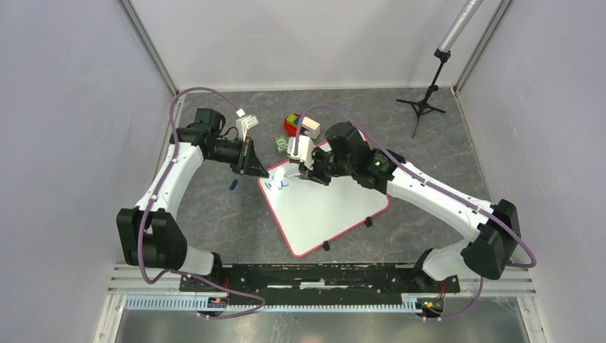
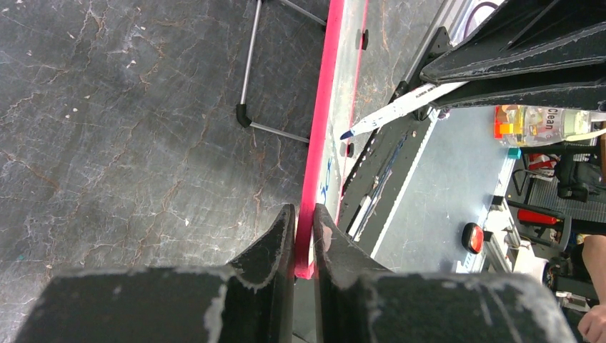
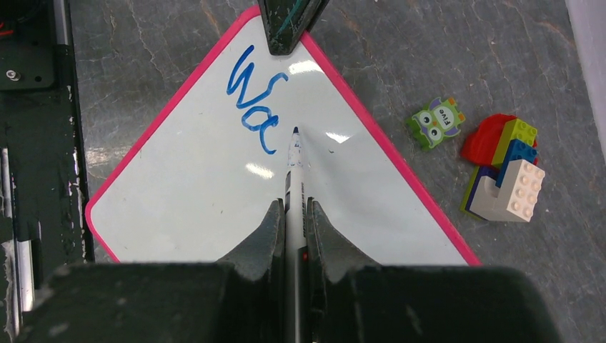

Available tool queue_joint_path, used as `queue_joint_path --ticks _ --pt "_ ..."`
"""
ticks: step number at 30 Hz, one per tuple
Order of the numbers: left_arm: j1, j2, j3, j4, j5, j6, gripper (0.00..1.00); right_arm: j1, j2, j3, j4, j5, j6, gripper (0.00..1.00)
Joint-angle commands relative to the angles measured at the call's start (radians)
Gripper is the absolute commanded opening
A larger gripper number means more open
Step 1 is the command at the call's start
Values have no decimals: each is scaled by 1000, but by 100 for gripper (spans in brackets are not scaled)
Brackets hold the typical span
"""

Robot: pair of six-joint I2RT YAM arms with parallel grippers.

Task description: Write a sentence on the whiteboard

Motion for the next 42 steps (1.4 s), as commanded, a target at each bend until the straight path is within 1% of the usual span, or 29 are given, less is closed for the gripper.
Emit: queue_joint_path --ticks 1,8,20,27,32,42 --pt "3 -8 8 19 -8 37 2 -1 27 53 40 -9 5 0" --pt "4 -10 5 19 -12 38 2 -1 47 42 35 3 -1 0" --pt "3 -6 7 19 -14 39 2 -11 -7 -43 32 25 -9 0" --pt "2 -5 8 19 -14 39 2 -11 -34 -93 29 -3 4 0" --pt "3 -3 8 19 -15 38 2 -11 -36 -82 34 -13 6 0" --pt "4 -6 5 19 -18 40 2 -19 17 -7 49 8 16 0"
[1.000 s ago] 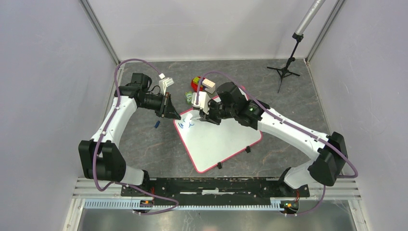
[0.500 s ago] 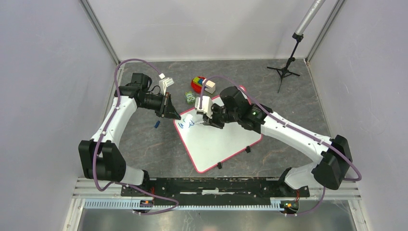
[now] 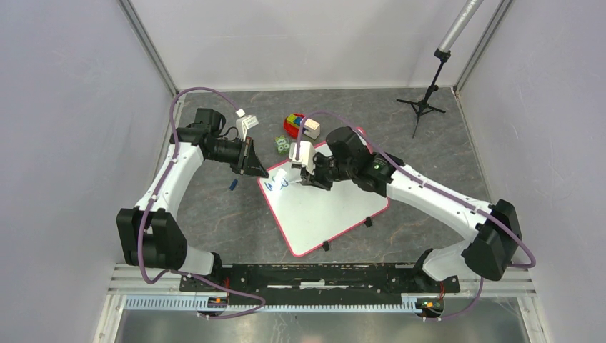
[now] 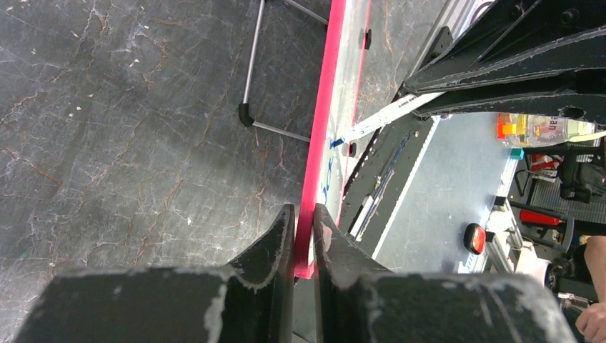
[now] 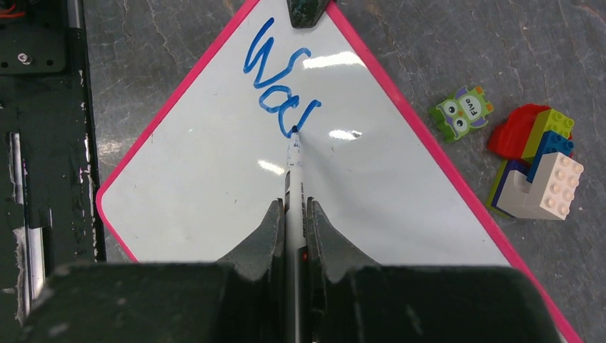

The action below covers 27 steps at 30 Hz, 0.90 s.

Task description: Write a sentence on the whiteboard

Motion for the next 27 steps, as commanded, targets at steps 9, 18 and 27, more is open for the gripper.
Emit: queue_joint_path --ticks 9,18,27 --pt "3 -3 7 19 -13 41 2 -49 36 88 23 31 14 0" --pt "3 1 8 19 -9 40 2 -48 -11 68 -8 -46 -6 0" --pt "3 1 4 19 -6 43 2 -43 -37 36 3 -38 -6 0"
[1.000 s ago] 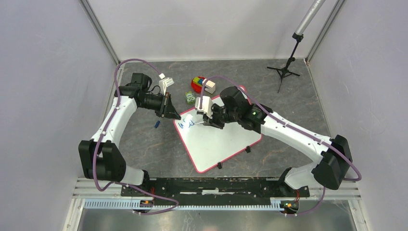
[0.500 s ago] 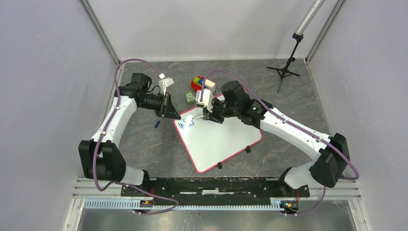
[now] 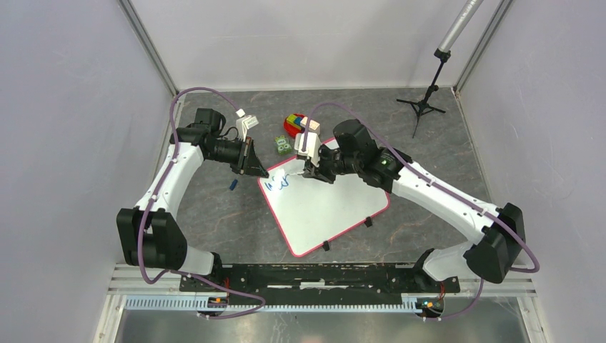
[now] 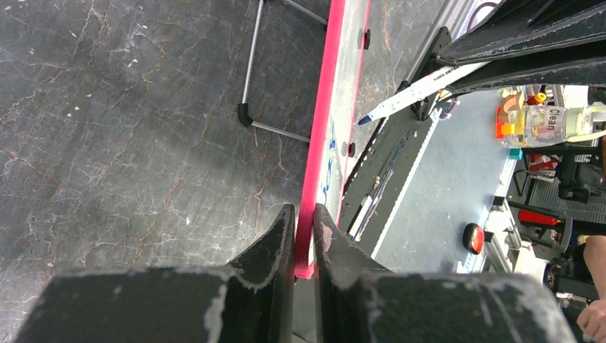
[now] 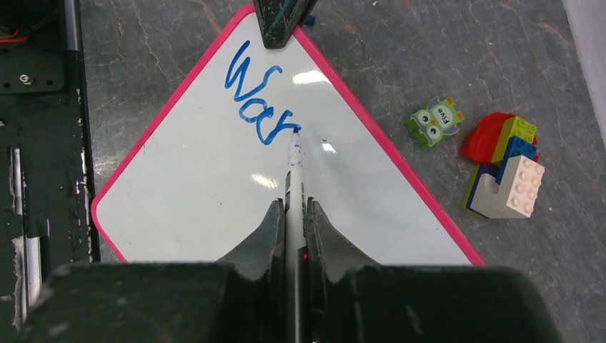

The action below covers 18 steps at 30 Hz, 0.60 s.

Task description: Write a sentence on the whiteboard

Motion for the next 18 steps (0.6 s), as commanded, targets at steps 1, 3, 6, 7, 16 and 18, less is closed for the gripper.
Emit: queue_joint_path --ticks 1,3,6,7,16,18 --pt "3 0 5 19 -7 42 2 -1 -16 -14 19 9 -9 0" --pt "3 -2 5 19 -7 42 2 0 -7 -11 22 19 -9 0" --pt "3 -4 4 19 -7 41 2 -1 10 -1 24 29 -7 0" --pt "4 -5 4 19 -8 42 2 0 15 3 22 33 -7 0" --pt "3 -12 -6 33 -12 32 2 -2 34 2 29 69 -12 0" --pt "3 -11 -4 33 -12 32 2 -4 30 -5 26 74 -12 0"
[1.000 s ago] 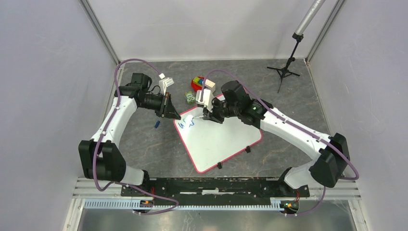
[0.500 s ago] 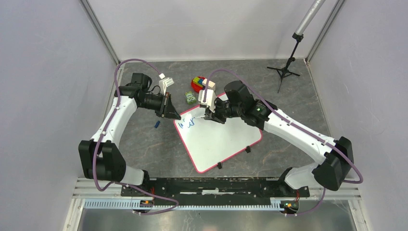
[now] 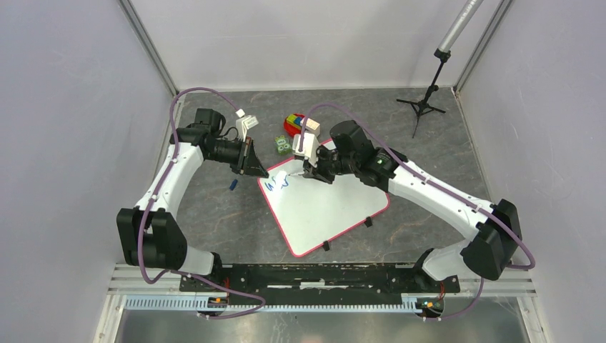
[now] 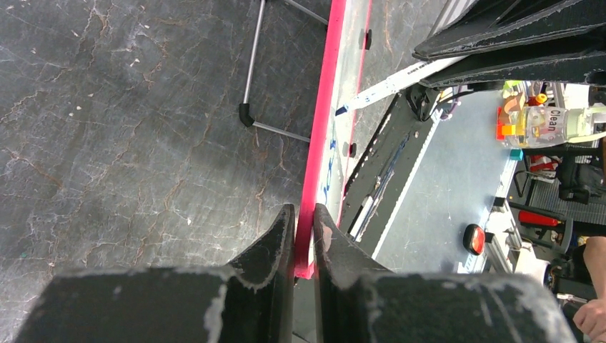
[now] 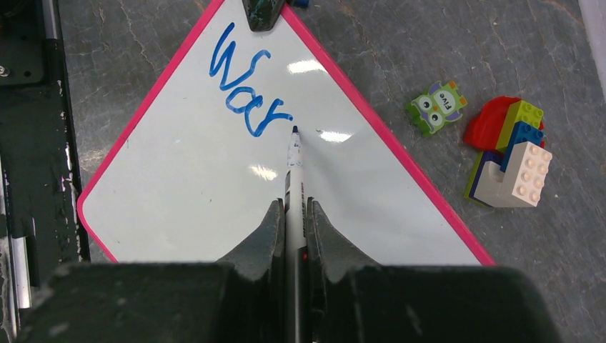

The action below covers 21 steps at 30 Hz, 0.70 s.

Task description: Write a sentence on the whiteboard

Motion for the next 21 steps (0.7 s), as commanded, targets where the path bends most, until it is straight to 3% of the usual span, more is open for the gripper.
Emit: queue_joint_path --ticks 1,14,21 --pt "4 -9 1 29 -11 32 2 -5 0 -3 22 38 -12 0" --pt "3 -9 1 28 -14 29 2 -3 -58 -86 10 6 -10 0" --pt "3 -10 0 29 -14 29 2 -3 -41 -54 20 13 -10 0"
